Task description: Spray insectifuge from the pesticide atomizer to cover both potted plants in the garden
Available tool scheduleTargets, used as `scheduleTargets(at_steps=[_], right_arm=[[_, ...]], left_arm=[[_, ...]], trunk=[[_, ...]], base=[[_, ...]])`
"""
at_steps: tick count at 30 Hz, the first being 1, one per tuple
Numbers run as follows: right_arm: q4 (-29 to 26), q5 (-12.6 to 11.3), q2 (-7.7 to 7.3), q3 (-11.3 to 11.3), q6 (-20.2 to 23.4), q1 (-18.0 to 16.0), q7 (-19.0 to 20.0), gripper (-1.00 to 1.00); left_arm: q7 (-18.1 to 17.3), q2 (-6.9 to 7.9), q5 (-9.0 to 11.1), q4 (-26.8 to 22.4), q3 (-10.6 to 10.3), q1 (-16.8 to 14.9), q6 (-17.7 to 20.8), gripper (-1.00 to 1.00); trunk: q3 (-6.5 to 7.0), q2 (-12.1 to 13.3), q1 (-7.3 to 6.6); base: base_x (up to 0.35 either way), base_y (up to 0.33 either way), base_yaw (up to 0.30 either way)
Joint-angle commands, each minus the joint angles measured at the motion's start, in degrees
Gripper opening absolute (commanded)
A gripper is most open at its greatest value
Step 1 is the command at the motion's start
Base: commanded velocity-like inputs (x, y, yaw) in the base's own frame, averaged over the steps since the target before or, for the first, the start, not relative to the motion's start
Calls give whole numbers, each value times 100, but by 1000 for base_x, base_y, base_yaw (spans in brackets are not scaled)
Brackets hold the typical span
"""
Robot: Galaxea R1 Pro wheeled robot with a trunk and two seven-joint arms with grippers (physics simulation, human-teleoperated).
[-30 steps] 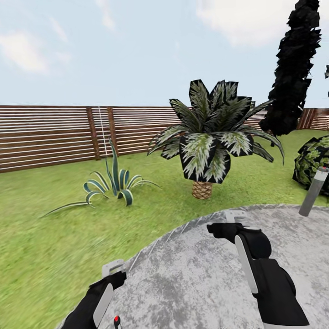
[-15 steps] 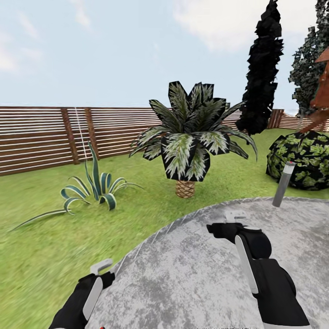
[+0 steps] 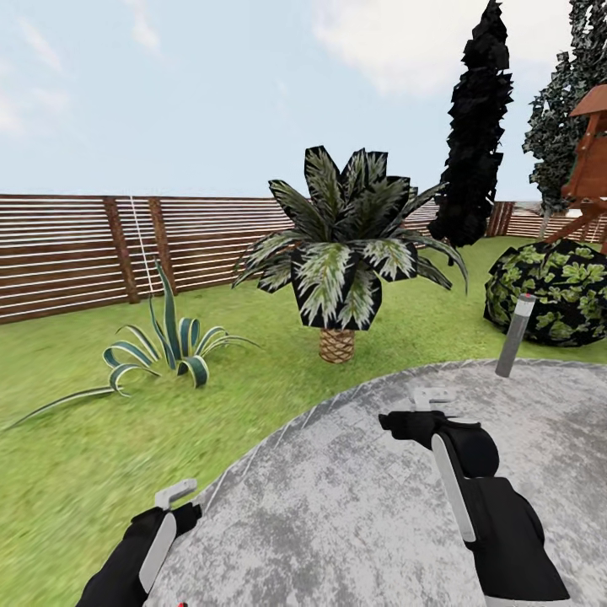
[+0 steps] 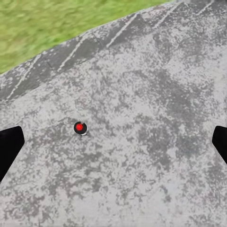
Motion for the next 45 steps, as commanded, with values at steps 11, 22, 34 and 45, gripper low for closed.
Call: scheduleTargets(at_steps=[11, 22, 34, 45], right_arm=[[-21, 1, 32, 983, 25, 106, 0, 100], [-29, -9, 682, 1081, 2, -36, -3, 100], [-30, -9, 731, 1067, -15, -153, -13, 100], [-30, -8, 732, 1078, -16, -148, -24, 100]], left_arm=[[-341, 187, -129, 592, -91, 30, -1508, 100], [-1885, 698, -306, 1694, -98, 33, -2671, 100], [-2021, 587, -590, 2081, -411, 33, -3192, 100], [-2023, 564, -579, 2163, -437, 33, -3307, 100]], trunk=[[-204, -446, 242], [-402, -887, 484], [-452, -1008, 550], [-452, -1008, 550]], base=[[0, 0, -1], [0, 0, 0], [-27, 20, -38], [-179, 221, -126]])
